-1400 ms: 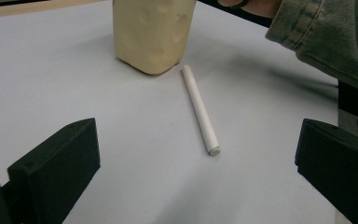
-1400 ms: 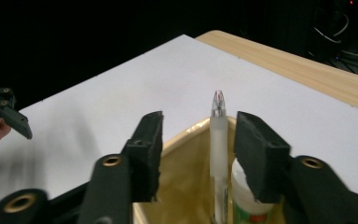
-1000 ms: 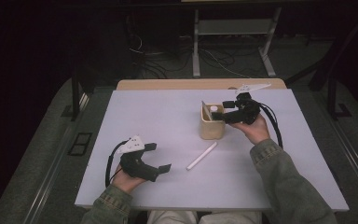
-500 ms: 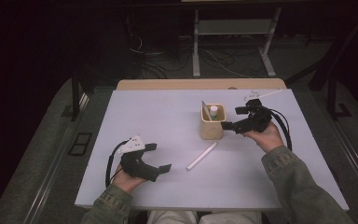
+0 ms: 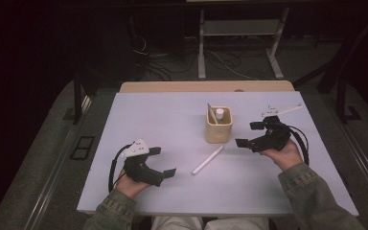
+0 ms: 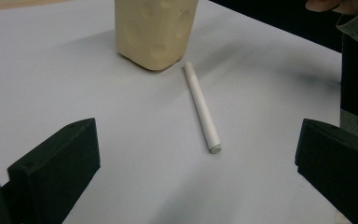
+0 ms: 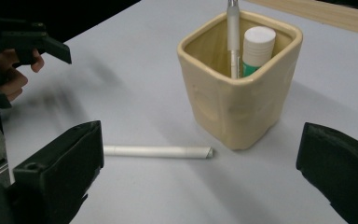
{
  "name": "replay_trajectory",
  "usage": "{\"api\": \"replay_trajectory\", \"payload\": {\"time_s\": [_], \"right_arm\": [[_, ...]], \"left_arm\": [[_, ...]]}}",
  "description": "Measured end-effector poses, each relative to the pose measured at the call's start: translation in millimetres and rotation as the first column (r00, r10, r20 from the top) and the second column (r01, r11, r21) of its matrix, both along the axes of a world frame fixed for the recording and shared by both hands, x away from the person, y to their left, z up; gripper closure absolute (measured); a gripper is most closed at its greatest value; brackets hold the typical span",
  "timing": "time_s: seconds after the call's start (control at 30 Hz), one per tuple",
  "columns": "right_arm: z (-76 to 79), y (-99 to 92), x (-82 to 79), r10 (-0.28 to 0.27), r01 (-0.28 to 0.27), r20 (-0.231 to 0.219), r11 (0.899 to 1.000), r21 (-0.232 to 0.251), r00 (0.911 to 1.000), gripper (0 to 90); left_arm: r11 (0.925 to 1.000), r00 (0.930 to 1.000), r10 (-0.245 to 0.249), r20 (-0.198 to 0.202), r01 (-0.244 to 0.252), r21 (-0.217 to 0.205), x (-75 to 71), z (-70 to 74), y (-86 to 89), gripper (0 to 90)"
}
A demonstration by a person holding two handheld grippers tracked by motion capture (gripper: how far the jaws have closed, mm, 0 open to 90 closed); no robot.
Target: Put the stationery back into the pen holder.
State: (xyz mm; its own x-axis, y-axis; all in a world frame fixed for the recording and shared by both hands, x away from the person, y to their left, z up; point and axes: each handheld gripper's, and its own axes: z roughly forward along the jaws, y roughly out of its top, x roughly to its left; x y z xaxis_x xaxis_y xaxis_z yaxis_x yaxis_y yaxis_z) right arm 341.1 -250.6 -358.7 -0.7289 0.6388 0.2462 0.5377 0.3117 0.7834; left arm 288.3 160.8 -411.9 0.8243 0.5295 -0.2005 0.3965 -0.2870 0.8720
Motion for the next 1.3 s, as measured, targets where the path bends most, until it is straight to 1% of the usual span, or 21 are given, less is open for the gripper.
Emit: {"api": "replay_trajectory", "payload": {"time_s": [0.13,0.3,0.33,0.47,0.67,0.8,0.93,1.03,1.17,1.3], "right_arm": [[-1.9,-3.6,-9.8,-0.003,0.003,-0.003,1.000,0.003,1.0000,0.3],[-10.0,-9.8,-20.7,-0.008,0.008,-0.003,1.000,0.003,1.0000,0.4],[-12.2,-11.2,-22.2,-0.012,0.012,0.001,1.000,0.001,0.9999,0.4],[-22.2,-15.5,-29.1,-0.023,0.023,-0.014,0.999,-0.023,0.9996,0.4],[-30.9,-22.0,-38.9,-0.033,0.033,-0.014,0.999,-0.029,0.9994,0.4],[-35.0,-24.5,-45.9,-0.037,0.036,-0.014,0.999,-0.024,0.9992,0.4],[-41.3,-28.3,-52.7,-0.047,0.047,-0.012,0.999,-0.027,0.9988,0.4],[-45.0,-31.8,-57.1,-0.059,0.058,-0.015,0.998,-0.018,0.9982,0.4],[-48.1,-36.4,-63.0,-0.067,0.067,-0.019,0.998,-0.009,0.9976,0.4],[-52.3,-40.5,-67.9,-0.084,0.084,-0.015,0.996,-0.014,0.9963,0.4]], "left_arm": [[1.0000,1.0000,-0.003,-0.003,0.003,0.005,0.5,-0.4,0.0,0.0],[1.0000,1.0000,-0.001,-0.001,0.001,0.004,-0.1,-0.1,0.0,0.0],[1.0000,1.0000,0.000,-0.001,0.000,0.005,-0.2,0.0,-0.1,0.0],[1.0000,1.0000,-0.001,-0.002,0.001,0.007,-0.2,-0.2,0.0,0.0],[1.0000,1.0000,0.001,-0.003,-0.001,0.008,-0.3,-0.6,0.0,0.0],[0.9998,1.0000,-0.002,0.005,0.002,0.017,-1.4,-0.3,0.1,0.0],[0.9999,1.0000,-0.004,0.001,0.004,0.015,-1.4,-0.2,0.1,0.0],[0.9997,1.0000,-0.008,0.004,0.008,0.024,-1.3,-0.5,-0.4,0.0],[0.9992,0.9998,-0.018,-0.004,0.018,0.034,-1.3,-1.1,-2.0,0.0],[0.9987,0.9997,-0.020,-0.013,0.020,0.046,-0.9,-1.1,-3.8,0.0]]}}
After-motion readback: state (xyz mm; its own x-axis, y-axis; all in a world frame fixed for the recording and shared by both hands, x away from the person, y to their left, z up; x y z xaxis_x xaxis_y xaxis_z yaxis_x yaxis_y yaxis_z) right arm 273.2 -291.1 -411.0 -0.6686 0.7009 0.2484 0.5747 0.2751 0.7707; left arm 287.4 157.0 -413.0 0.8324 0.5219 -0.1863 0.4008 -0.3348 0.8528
